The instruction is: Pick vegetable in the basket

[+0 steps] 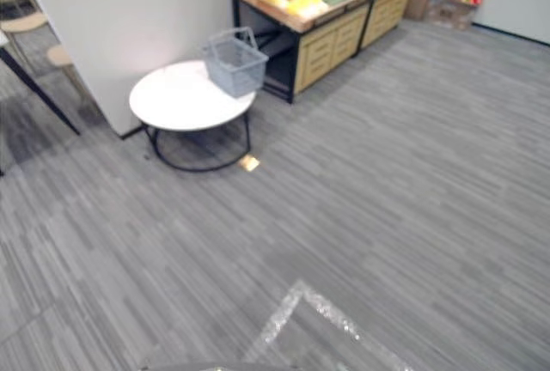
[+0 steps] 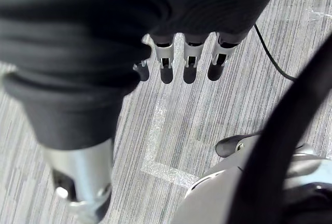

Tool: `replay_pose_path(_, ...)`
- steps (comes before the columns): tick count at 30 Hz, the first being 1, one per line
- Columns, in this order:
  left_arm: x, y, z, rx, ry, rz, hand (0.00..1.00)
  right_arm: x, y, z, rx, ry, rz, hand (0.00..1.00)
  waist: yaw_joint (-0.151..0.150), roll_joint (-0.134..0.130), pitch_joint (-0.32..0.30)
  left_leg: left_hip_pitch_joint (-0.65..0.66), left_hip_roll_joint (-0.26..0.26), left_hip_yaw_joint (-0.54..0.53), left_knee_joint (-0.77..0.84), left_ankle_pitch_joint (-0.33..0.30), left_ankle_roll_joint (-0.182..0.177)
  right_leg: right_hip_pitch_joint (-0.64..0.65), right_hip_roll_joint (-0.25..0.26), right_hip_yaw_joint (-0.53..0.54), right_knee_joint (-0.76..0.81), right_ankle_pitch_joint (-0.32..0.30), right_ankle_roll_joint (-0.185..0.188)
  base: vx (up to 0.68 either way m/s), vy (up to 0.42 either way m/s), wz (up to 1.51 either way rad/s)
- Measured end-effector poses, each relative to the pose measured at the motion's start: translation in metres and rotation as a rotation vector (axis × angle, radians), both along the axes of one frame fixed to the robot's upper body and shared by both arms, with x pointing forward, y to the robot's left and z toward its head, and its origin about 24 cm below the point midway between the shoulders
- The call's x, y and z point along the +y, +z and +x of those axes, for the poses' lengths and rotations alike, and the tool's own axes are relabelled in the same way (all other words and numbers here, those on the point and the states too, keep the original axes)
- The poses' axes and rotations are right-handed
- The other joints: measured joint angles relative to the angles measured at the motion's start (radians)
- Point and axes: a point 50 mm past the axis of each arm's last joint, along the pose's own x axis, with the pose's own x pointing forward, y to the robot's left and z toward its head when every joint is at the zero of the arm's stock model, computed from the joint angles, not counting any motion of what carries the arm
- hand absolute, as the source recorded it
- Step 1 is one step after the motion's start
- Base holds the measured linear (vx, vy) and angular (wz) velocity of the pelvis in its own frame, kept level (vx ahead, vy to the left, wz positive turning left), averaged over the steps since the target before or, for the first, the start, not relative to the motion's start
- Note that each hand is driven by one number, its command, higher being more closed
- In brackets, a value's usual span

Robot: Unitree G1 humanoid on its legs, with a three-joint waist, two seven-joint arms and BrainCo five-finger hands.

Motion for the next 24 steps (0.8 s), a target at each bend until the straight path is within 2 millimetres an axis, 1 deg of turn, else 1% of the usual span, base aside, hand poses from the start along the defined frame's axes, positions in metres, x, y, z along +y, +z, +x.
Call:
replay_pose_path(1, 0.004, 0.002, 0.008, -0.016, -0.001, 0.018, 0.00, 0.003, 0.000, 0.005, -0.011, 0.002, 0.006, 0.00, -0.003, -0.019, 0.022, -0.015, 0.000, -0.002, 0.020, -0.005, -0.007, -0.034, -0.008, -0.002, 0.064, -0.033, -0.006, -0.04, -0.086, 0.10)
replay_pose_path(2, 0.008, 0.003, 0.012, -0.026, 0.002, 0.033, 0.00, 0.006, 0.000, 0.006, -0.013, 0.001, 0.012, 0.00, -0.004, -0.032, 0.032, -0.031, 0.002, -0.004, 0.054, -0.023, -0.025, -0.053, -0.015, -0.003, 0.102, -0.054, -0.012, -0.04, -0.128, 0.13)
replay_pose_path(3, 0.010, 0.004, 0.016, -0.036, 0.021, 0.043, 0.00, 0.007, -0.001, 0.006, -0.012, 0.000, 0.013, 0.00, -0.003, -0.041, 0.040, -0.074, 0.019, -0.003, 0.149, -0.073, -0.032, -0.069, -0.017, -0.008, 0.135, -0.085, -0.020, -0.03, -0.127, 0.10)
replay_pose_path(4, 0.010, 0.004, 0.016, -0.041, 0.035, 0.043, 0.00, 0.007, -0.001, 0.005, -0.009, 0.002, 0.011, 0.00, 0.000, -0.034, 0.048, -0.118, 0.046, 0.001, 0.264, -0.123, -0.051, -0.064, -0.012, -0.013, 0.145, -0.107, -0.036, 0.00, -0.112, 0.10)
replay_pose_path(5, 0.010, 0.004, 0.016, -0.044, 0.049, 0.043, 0.00, 0.007, -0.001, 0.004, -0.006, 0.003, 0.009, 0.00, 0.003, -0.037, 0.052, -0.155, 0.067, 0.006, 0.363, -0.141, -0.059, -0.058, -0.008, -0.017, 0.147, -0.113, -0.043, -0.01, -0.104, 0.13)
replay_pose_path(6, 0.011, 0.005, 0.014, -0.058, 0.101, 0.036, 0.00, 0.006, -0.001, 0.001, 0.006, 0.007, 0.006, 0.00, 0.002, -0.036, 0.061, -0.251, 0.120, 0.021, 0.599, -0.137, -0.053, -0.037, -0.004, -0.027, 0.153, -0.125, -0.051, 0.05, -0.125, 0.17)
replay_pose_path(7, 0.006, 0.003, 0.013, -0.075, 0.190, 0.009, 0.00, 0.003, -0.001, -0.003, 0.014, 0.004, -0.003, 0.00, 0.003, -0.017, 0.081, -0.328, 0.183, 0.021, 0.811, -0.088, 0.014, 0.000, 0.013, -0.036, 0.158, -0.138, -0.060, 0.07, -0.104, 0.11)
replay_pose_path(8, 0.004, 0.003, 0.011, -0.086, 0.240, -0.002, 0.00, 0.002, -0.001, -0.005, 0.018, 0.002, -0.006, 0.00, 0.007, -0.009, 0.089, -0.349, 0.207, 0.021, 0.892, -0.054, 0.043, 0.018, 0.020, -0.035, 0.166, -0.149, -0.061, 0.15, -0.071, 0.04)
replay_pose_path(9, 0.003, 0.003, 0.004, -0.082, 0.283, -0.011, 0.00, 0.002, -0.001, -0.008, 0.026, 0.004, -0.010, 0.00, 0.013, -0.004, 0.095, -0.385, 0.231, 0.008, 0.997, 0.030, 0.057, 0.043, 0.020, -0.032, 0.187, -0.172, -0.070, 0.16, -0.027, 0.01)
replay_pose_path(10, 0.004, 0.002, -0.001, -0.076, 0.302, -0.009, 0.00, 0.004, -0.001, -0.007, 0.025, 0.018, -0.011, 0.00, 0.014, -0.018, 0.100, -0.439, 0.222, -0.026, 1.085, 0.076, 0.044, 0.064, 0.016, -0.024, 0.188, -0.188, -0.077, 0.17, -0.030, -0.01)
replay_pose_path(11, 0.005, 0.003, -0.001, -0.077, 0.303, -0.007, 0.00, 0.005, -0.001, -0.003, 0.021, 0.031, -0.013, 0.00, 0.018, -0.015, 0.101, -0.467, 0.202, -0.053, 1.093, 0.035, 0.028, 0.079, 0.010, -0.017, 0.187, -0.197, -0.080, 0.20, -0.008, -0.07)
replay_pose_path(12, 0.001, 0.002, -0.001, -0.077, 0.299, -0.017, 0.00, 0.002, 0.000, 0.003, 0.009, 0.040, -0.025, 0.00, 0.022, -0.019, 0.099, -0.491, 0.174, -0.071, 1.058, -0.010, 0.016, 0.085, 0.005, -0.002, 0.184, -0.200, -0.083, 0.22, 0.031, -0.31)
replay_pose_path(13, -0.001, 0.002, 0.001, -0.077, 0.284, -0.022, 0.00, 0.001, 0.001, 0.012, -0.011, 0.054, -0.029, 0.00, 0.033, -0.012, 0.099, -0.516, 0.143, -0.083, 0.950, -0.047, 0.012, 0.085, -0.003, 0.022, 0.173, -0.201, -0.083, 0.22, 0.058, -0.42)
replay_pose_path(14, -0.002, 0.001, -0.001, -0.072, 0.277, -0.024, 0.00, 0.000, 0.002, 0.017, -0.022, 0.063, -0.034, 0.00, 0.038, -0.010, 0.099, -0.526, 0.129, -0.082, 0.879, -0.048, 0.011, 0.086, -0.008, 0.034, 0.166, -0.201, -0.083, 0.24, 0.096, -0.61)
replay_pose_path(15, -0.004, 0.001, -0.006, -0.057, 0.267, -0.025, 0.00, 0.000, 0.004, 0.029, -0.050, 0.077, -0.038, 0.00, 0.040, -0.006, 0.100, -0.536, 0.110, -0.077, 0.700, -0.036, 0.008, 0.097, -0.015, 0.053, 0.140, -0.201, -0.083, 0.28, 0.115, -0.54)
replay_pose_path(16, -0.006, 0.000, -0.009, -0.044, 0.251, -0.028, 0.00, -0.001, 0.006, 0.037, -0.076, 0.085, -0.045, 0.00, 0.036, 0.001, 0.098, -0.532, 0.091, -0.079, 0.470, 0.016, -0.011, 0.118, -0.020, 0.065, 0.110, -0.206, -0.073, 0.40, 0.165, -0.47)
replay_pose_path(17, -0.007, 0.000, -0.009, -0.041, 0.242, -0.030, 0.00, -0.002, 0.007, 0.039, -0.084, 0.092, -0.051, 0.00, 0.037, 0.007, 0.098, -0.525, 0.086, -0.082, 0.351, 0.053, -0.029, 0.132, -0.020, 0.073, 0.096, -0.211, -0.064, 0.46, 0.221, -0.44)
replay_pose_path(18, -0.011, -0.001, -0.011, -0.035, 0.236, -0.037, 0.00, -0.005, 0.009, 0.040, -0.090, 0.118, -0.066, 0.00, 0.043, 0.026, 0.100, -0.519, 0.094, -0.091, 0.194, 0.089, -0.050, 0.161, -0.016, 0.094, 0.071, -0.225, -0.043, 0.42, 0.232, -0.41)
replay_pose_path(19, -0.011, -0.001, -0.011, -0.033, 0.233, -0.037, 0.00, -0.007, 0.009, 0.041, -0.090, 0.129, -0.072, 0.00, 0.046, 0.036, 0.099, -0.527, 0.104, -0.095, 0.168, 0.089, -0.050, 0.179, -0.014, 0.108, 0.059, -0.234, -0.036, 0.47, 0.309, -0.62)
replay_pose_path(20, -0.015, -0.002, -0.014, -0.023, 0.226, -0.045, 0.00, -0.009, 0.010, 0.042, -0.093, 0.148, -0.083, 0.00, 0.051, 0.049, 0.095, -0.542, 0.122, -0.107, 0.176, 0.093, -0.047, 0.214, -0.015, 0.135, 0.043, -0.262, -0.023, 0.42, 0.289, -0.64)
replay_pose_path(21, -0.011, -0.002, -0.020, -0.003, 0.219, -0.040, 0.00, -0.006, 0.009, 0.041, -0.091, 0.162, -0.075, 0.00, 0.057, 0.034, 0.080, -0.559, 0.104, -0.102, 0.267, 0.176, -0.032, 0.245, -0.053, 0.156, 0.041, -0.294, -0.037, 0.56, 0.347, -0.66)
replay_pose_path(22, -0.007, -0.002, -0.023, 0.003, 0.218, -0.030, 0.00, -0.001, 0.007, 0.038, -0.083, 0.166, -0.062, 0.00, 0.060, 0.007, 0.065, -0.564, 0.084, -0.097, 0.290, 0.183, -0.022, 0.243, -0.074, 0.176, 0.059, -0.298, -0.043, 0.59, 0.289, -0.58)
replay_pose_path(23, 0.003, 0.000, -0.026, 0.010, 0.215, -0.001, 0.00, 0.014, 0.006, 0.041, -0.094, 0.203, -0.023, 0.00, 0.059, -0.039, 0.020, -0.579, 0.036, -0.081, 0.309, 0.170, 0.003, 0.178, -0.122, 0.224, 0.154, -0.272, -0.047, 0.73, 0.319, -0.29)
replay_pose_path(24, 0.008, 0.001, -0.024, 0.004, 0.207, 0.010, 0.00, 0.017, 0.005, 0.042, -0.104, 0.209, -0.011, 0.00, 0.052, -0.053, 0.012, -0.571, 0.012, -0.073, 0.315, 0.151, 0.039, 0.141, -0.141, 0.238, 0.233, -0.240, -0.017, 0.63, 0.253, -0.13)
